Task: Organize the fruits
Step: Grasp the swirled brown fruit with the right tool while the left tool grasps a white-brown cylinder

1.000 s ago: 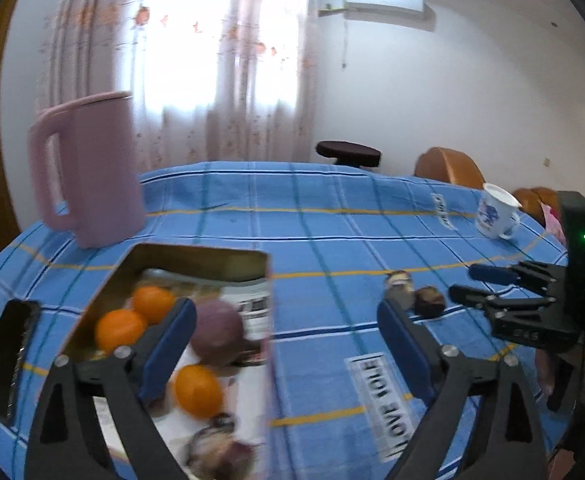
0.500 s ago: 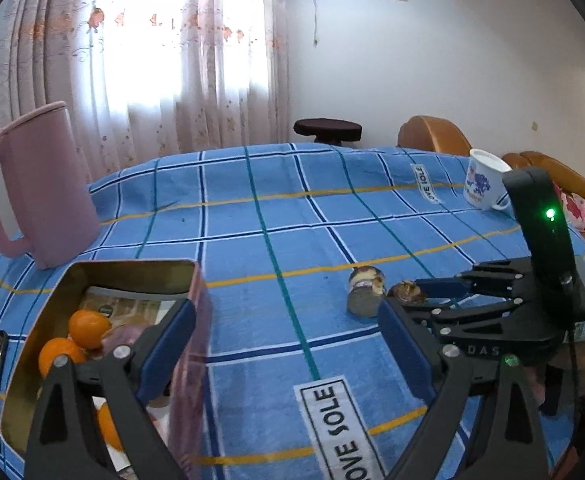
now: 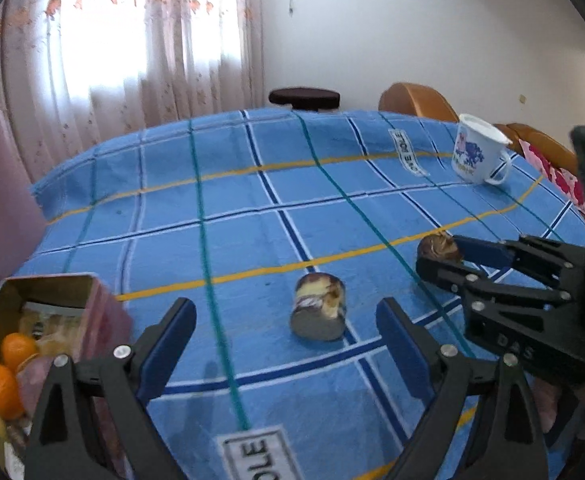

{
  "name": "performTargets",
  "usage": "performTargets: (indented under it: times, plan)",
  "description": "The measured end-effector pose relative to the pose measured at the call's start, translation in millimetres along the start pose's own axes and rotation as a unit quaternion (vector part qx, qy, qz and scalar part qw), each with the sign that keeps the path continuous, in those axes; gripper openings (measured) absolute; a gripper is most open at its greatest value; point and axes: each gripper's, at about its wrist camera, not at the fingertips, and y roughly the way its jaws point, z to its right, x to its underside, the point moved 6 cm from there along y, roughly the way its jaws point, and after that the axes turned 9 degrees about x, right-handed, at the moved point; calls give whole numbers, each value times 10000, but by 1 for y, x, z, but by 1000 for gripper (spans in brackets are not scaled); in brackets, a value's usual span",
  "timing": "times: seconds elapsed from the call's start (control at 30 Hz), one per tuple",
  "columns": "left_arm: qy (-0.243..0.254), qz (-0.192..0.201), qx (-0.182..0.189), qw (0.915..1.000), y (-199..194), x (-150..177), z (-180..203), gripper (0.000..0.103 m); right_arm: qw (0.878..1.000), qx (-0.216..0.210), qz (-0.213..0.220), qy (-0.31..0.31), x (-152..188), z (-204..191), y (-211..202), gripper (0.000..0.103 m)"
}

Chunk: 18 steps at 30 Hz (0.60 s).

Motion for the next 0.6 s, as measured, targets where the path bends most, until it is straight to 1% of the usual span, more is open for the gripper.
performTargets:
  times: [0.03,0.07,0.13,0.2,0.27,0.3,0.33,0.43,0.6]
  plan:
    - [-25,-74,54,10000,5,0,0,86,10000,-12,7,6,0,1,0,40]
    - [-34,-158,129,9998,11,0,3,84,10000,-22,36,6,-1,0,-1,40]
    - [-41,-308,284,9991,19,0,6,75,9999,-14,99,23,-1,2,-4,40]
    - [-72,-412,333,9986,25,0,8,65,9999,-18,114,46,0,1,-5,40]
    - [-59,-527,419,9977,31,0,10,51,9999,-31,108,56,-1,-2,-2,41]
    - [-85,-599,473,9970,33,1,11,47,9999,-34,111,46,-1,-2,-2,41]
    - [-125,-677,520,9963,35,3,10,40,9999,-43,110,35,-1,-2,-2,41]
    - [-219,-688,617,9955,35,3,7,36,9999,-54,111,38,-2,-3,-2,41]
    - [-267,-549,619,9962,29,2,4,36,9995,-144,246,99,-3,-2,-6,41]
